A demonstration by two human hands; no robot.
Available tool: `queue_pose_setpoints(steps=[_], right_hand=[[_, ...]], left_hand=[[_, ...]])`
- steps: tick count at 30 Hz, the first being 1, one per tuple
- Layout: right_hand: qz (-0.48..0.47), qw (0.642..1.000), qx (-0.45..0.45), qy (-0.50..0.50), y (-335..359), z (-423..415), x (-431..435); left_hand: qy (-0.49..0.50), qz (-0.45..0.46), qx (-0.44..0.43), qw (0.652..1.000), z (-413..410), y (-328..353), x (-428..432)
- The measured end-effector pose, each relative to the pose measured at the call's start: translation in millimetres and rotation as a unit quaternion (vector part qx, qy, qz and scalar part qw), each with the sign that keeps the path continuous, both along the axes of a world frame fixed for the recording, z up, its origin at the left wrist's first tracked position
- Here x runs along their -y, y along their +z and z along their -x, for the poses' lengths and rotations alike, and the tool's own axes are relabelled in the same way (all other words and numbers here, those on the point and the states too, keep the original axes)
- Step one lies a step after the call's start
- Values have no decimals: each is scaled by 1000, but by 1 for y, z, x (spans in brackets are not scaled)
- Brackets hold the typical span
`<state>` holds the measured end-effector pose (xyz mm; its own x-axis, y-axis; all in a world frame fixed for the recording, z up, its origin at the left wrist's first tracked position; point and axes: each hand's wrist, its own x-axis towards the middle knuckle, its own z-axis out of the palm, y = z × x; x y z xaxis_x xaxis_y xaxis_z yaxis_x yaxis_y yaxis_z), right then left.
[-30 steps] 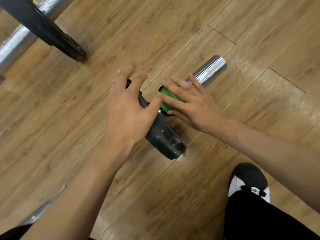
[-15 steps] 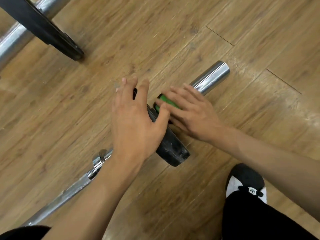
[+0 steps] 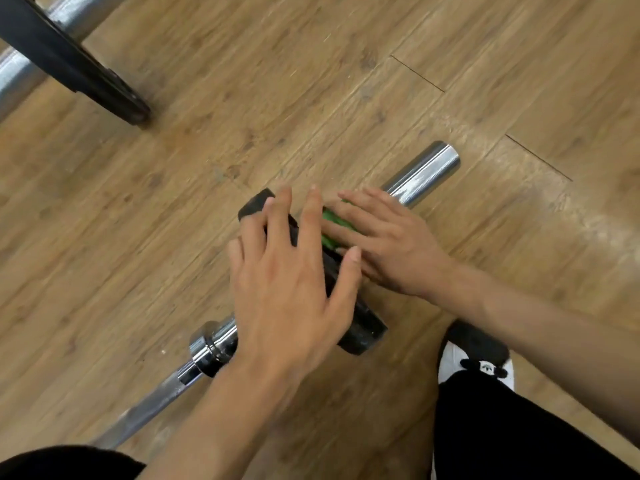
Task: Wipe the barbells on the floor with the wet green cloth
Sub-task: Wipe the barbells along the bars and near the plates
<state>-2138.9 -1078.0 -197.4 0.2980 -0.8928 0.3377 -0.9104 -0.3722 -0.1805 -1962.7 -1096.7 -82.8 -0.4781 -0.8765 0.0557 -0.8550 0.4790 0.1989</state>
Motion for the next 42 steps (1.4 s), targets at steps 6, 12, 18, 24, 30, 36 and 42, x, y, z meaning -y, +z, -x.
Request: queue_pose_setpoints(steps=[6, 12, 18, 24, 30, 36, 42], right_hand=[[-33, 966, 62, -249, 1, 102, 0], [-28, 969, 33, -242, 7, 41, -19], [-125, 992, -24, -3, 25, 0, -46], [-148, 976, -19, -158, 32, 66, -16], [-117, 981, 72, -139, 23, 19, -47], [-45, 998, 15, -41, 7, 47, -57], [-69, 966, 40, -245, 20, 85, -48]], left_hand=[[-34, -61, -43, 997, -3, -6, 27], [-37, -37, -35, 998, 4, -11, -2], [-85, -32, 0, 996, 9, -7, -20], [-26, -154, -101, 983, -4, -7, 5], [-60, -87, -39, 994, 2, -11, -16], [-77, -62, -29, 995, 4, -10, -38], [-59, -25, -38, 997, 10, -12, -52]])
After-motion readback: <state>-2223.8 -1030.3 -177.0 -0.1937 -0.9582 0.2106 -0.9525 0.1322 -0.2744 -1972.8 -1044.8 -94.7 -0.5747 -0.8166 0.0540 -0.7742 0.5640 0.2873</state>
